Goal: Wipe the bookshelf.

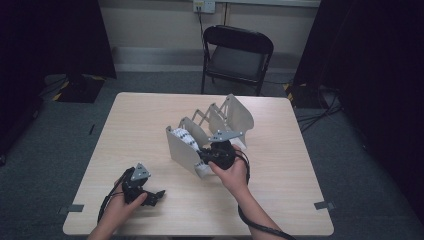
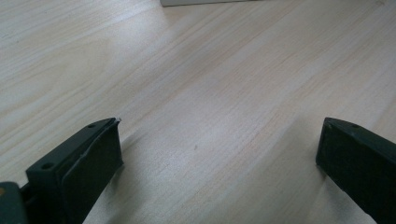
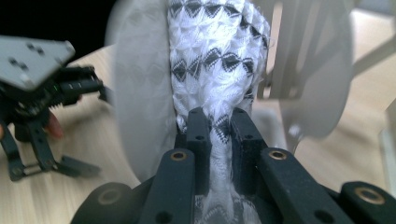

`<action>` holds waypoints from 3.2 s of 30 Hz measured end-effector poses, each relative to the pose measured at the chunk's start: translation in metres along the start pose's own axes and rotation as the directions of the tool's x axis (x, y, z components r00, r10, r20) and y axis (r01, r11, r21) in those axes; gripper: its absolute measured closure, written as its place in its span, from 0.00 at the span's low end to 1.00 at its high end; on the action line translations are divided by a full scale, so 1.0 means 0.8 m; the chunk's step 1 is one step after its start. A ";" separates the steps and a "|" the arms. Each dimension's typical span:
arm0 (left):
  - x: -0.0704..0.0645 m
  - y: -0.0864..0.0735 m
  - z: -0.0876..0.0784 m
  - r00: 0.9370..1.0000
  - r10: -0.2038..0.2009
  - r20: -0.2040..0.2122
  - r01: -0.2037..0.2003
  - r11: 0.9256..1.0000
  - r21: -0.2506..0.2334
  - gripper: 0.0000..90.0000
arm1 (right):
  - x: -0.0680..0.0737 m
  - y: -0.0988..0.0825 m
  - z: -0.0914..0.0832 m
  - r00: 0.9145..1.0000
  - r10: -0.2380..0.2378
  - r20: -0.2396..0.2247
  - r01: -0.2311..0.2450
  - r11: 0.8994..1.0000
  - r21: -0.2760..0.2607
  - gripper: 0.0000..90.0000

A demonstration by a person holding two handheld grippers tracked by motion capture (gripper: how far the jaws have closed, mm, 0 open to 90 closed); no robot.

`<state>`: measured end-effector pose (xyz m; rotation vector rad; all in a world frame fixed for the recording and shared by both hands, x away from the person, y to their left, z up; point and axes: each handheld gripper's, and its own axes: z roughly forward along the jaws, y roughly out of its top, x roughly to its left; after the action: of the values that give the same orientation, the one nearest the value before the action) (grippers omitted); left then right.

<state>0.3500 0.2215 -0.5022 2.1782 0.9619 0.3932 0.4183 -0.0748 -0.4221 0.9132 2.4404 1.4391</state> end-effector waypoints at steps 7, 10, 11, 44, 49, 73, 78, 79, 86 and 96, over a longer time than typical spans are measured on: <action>0.000 0.000 0.000 1.000 0.000 0.000 0.000 1.000 0.000 0.00 | -0.006 -0.038 0.027 1.000 0.013 0.007 -0.013 0.996 0.087 0.88; 0.000 0.000 0.000 1.000 0.000 0.000 0.000 1.000 0.000 0.00 | -0.009 -0.048 0.032 1.000 0.017 0.015 -0.019 0.993 0.112 0.88; 0.000 0.000 0.000 1.000 0.000 0.000 0.000 1.000 0.000 0.00 | -0.009 -0.051 0.034 1.000 0.015 0.019 -0.017 0.992 0.123 0.88; 0.000 0.000 0.000 1.000 0.000 0.000 0.000 1.000 0.000 0.00 | -0.011 -0.008 -0.013 0.995 0.040 0.092 -0.047 0.996 0.072 0.95; 0.000 0.000 0.000 1.000 0.000 0.000 0.000 1.000 0.000 0.00 | -0.006 0.026 -0.041 0.994 0.015 0.106 -0.019 0.999 0.039 0.95; 0.000 0.000 0.000 1.000 -0.001 0.000 0.001 1.000 0.000 0.00 | 0.018 0.066 -0.046 0.999 -0.001 0.053 0.000 1.000 0.013 0.95; 0.000 0.000 0.000 1.000 0.000 0.000 0.000 1.000 0.000 0.00 | 0.015 0.056 -0.040 0.999 0.020 0.046 -0.021 1.000 0.013 0.95; 0.000 0.000 0.000 1.000 0.000 0.000 0.000 1.000 0.000 0.00 | 0.015 0.056 -0.040 0.999 0.020 0.046 -0.021 1.000 0.013 0.95; 0.000 0.000 0.000 1.000 0.000 0.000 0.000 1.000 0.000 0.00 | 0.009 0.026 -0.021 0.997 0.064 0.031 -0.065 0.997 0.032 0.95; 0.000 0.000 0.000 1.000 0.000 0.000 0.000 1.000 0.000 0.00 | 0.001 -0.026 0.016 0.996 0.083 0.043 -0.088 0.988 0.130 0.95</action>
<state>0.3500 0.2215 -0.5022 2.1778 0.9622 0.3932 0.4145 -0.0719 -0.4462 1.0739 2.5220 1.2869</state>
